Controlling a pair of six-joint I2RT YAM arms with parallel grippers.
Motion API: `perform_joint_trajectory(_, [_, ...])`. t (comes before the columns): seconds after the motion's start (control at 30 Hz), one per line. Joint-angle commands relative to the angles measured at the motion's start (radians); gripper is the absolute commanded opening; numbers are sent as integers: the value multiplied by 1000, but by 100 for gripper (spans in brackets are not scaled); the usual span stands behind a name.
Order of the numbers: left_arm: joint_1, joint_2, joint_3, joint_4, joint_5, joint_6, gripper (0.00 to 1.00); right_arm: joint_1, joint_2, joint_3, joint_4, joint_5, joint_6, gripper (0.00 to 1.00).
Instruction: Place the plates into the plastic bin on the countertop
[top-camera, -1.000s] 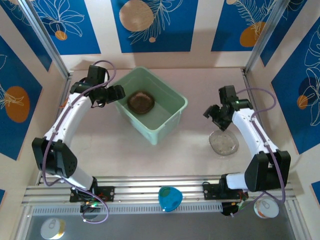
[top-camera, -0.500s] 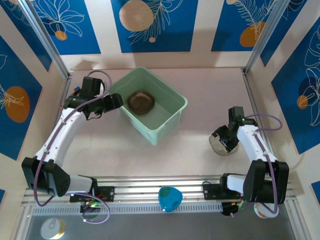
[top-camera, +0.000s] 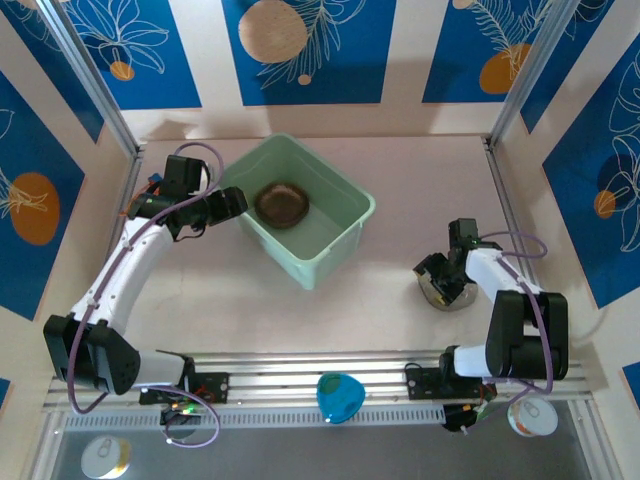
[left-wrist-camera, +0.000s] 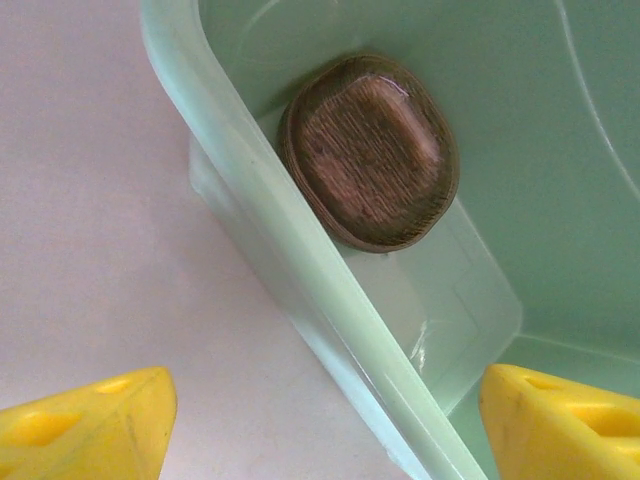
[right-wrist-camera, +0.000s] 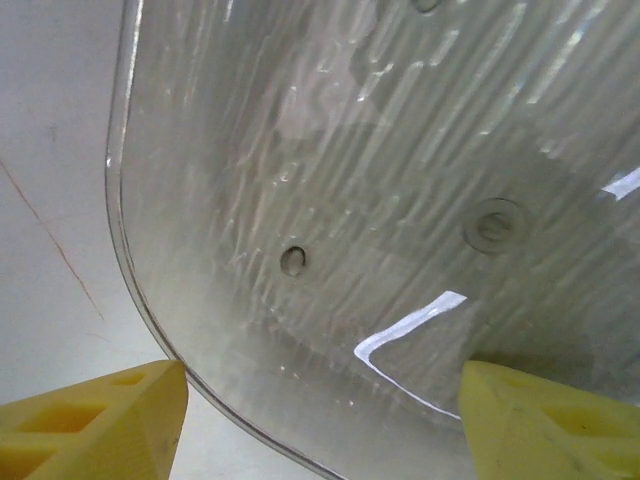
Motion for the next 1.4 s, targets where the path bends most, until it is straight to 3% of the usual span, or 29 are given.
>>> perform_joint_trajectory(0.0, [-8,-16,-6,11,20,-9,79,28,34,-4,59,-47,-13,73])
perform_joint_trajectory(0.4, [-11,-16,-2,4,16,-12,79,185,182,164,100,-40,7,74])
perform_joint_trajectory(0.57, [-9,-22,-1,1,20,-18,79,195,184,238,39,-18,13,74])
perform_joint_trajectory(0.73, [-11,-23,-1,7,21,-24,79,130,88,282,-166,32,124,72])
perform_joint_trajectory(1.0, [-12,-4,-7,32,39,-30,79,30,-126,153,-334,47,298,62])
perform_joint_trajectory(1.37, [-12,-36,-31,39,27,-23,80,-88,-149,-12,-250,42,339,58])
